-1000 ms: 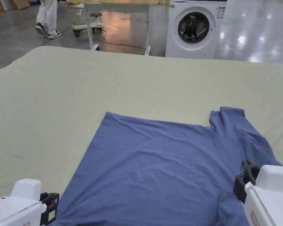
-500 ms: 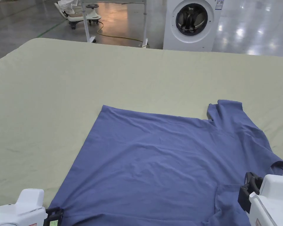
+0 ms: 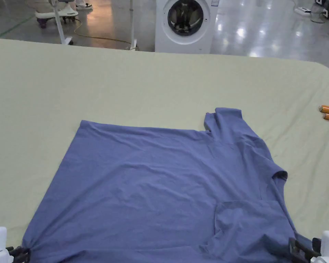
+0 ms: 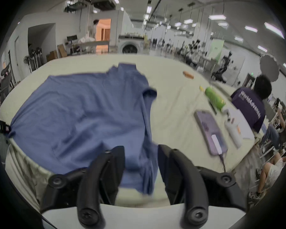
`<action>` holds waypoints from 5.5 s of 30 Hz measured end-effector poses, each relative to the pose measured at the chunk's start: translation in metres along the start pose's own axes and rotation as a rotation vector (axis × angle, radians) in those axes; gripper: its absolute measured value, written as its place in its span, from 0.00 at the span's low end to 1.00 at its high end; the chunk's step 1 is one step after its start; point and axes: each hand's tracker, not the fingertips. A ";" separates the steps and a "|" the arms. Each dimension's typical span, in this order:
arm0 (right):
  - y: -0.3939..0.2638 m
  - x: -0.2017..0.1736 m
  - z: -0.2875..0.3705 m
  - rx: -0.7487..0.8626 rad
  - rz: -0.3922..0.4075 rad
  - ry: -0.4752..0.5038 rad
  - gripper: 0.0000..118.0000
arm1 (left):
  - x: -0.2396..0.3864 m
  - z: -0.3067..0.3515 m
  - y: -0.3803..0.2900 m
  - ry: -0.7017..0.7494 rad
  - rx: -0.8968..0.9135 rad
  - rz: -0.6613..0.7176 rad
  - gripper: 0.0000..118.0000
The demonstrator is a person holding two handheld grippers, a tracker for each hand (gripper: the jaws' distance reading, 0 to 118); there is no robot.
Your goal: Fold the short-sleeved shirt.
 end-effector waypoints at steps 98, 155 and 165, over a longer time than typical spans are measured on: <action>0.077 -0.076 -0.039 0.355 -0.043 0.016 0.00 | 0.025 -0.080 0.135 0.067 -0.032 0.015 0.49; 0.125 0.024 -0.032 0.006 0.006 0.119 0.06 | 0.008 0.048 0.123 -0.056 0.243 0.041 0.01; 0.037 0.009 -0.013 -0.123 0.032 0.131 0.06 | -0.014 0.043 0.039 -0.072 0.149 0.104 0.01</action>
